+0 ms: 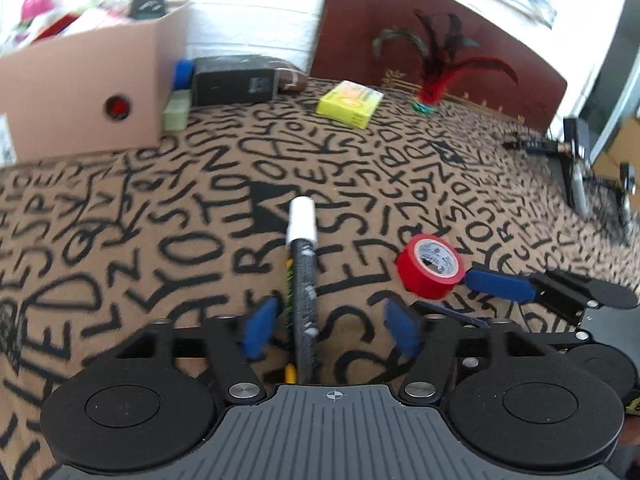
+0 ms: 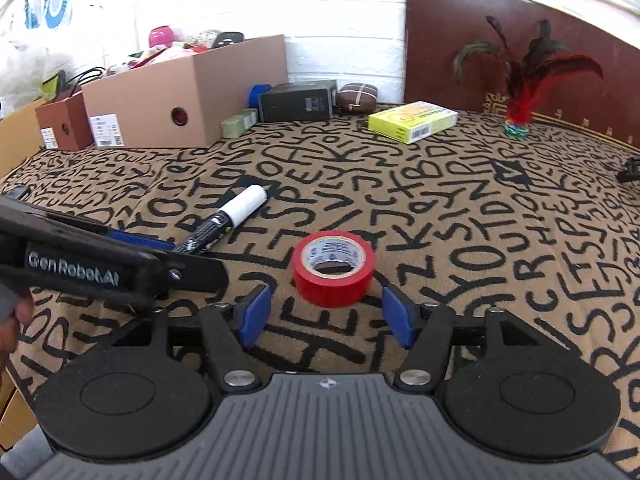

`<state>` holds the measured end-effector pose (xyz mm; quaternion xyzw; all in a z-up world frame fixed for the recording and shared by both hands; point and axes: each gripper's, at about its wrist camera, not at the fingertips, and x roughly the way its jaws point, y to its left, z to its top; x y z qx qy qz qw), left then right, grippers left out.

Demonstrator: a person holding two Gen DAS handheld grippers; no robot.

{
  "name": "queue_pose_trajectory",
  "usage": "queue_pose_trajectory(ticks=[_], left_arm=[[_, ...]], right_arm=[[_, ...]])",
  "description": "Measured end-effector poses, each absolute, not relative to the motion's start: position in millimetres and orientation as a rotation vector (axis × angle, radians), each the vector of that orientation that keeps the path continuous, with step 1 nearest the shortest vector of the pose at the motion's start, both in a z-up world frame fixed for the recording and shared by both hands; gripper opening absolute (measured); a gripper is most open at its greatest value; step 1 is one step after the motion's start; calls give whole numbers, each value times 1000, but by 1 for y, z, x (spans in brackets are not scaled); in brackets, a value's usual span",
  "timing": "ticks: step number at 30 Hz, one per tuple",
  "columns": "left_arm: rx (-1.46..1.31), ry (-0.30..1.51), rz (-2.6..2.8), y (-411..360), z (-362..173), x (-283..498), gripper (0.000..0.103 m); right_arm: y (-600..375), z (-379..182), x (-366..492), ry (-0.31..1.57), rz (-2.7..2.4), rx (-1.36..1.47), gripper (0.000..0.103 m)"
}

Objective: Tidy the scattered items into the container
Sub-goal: 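Lift the marker with the left gripper while the right lifts the tape toward the box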

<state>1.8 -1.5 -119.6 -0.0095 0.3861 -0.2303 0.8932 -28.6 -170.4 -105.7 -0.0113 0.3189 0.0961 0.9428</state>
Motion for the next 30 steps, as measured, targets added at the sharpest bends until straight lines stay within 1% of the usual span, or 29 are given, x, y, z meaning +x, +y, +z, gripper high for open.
queue_pose_trajectory(ticks=[4,5,6,7,8,9,10,18,20,22,25,28,30], left_arm=[[43,781,-472,-10,-123,5,78],[49,776,-469,-9,-124,5,75],[58,771,-460,-8,-124,5,69],[69,763,-448,-6,-124,5,55],[78,757,-435,-5,-124,5,45],[79,754,-423,-2,-124,7,22],[65,756,-417,2,-124,10,11],[-55,779,-448,22,-127,21,11],[-59,778,-447,23,-127,21,13],[-67,774,-447,24,-128,21,13],[-65,764,-444,24,-129,19,14],[-43,764,-451,21,-128,19,20],[-32,760,-451,20,-128,19,20]], right_arm=[[-171,-107,-29,661,190,-52,71],[-171,-108,-29,661,191,-50,73],[-172,-109,-29,662,190,-44,75],[-173,-109,-28,662,187,-35,76],[-173,-110,-28,661,184,-28,77],[-173,-110,-27,659,182,-27,78],[-172,-111,-27,658,179,-28,78],[-169,-111,-24,655,179,-35,81],[-168,-110,-20,660,184,-45,80],[-166,-109,-17,666,188,-56,80],[-166,-109,-14,669,195,-68,77],[-164,-107,-12,678,205,-79,70],[-162,-105,-11,683,208,-95,66]])
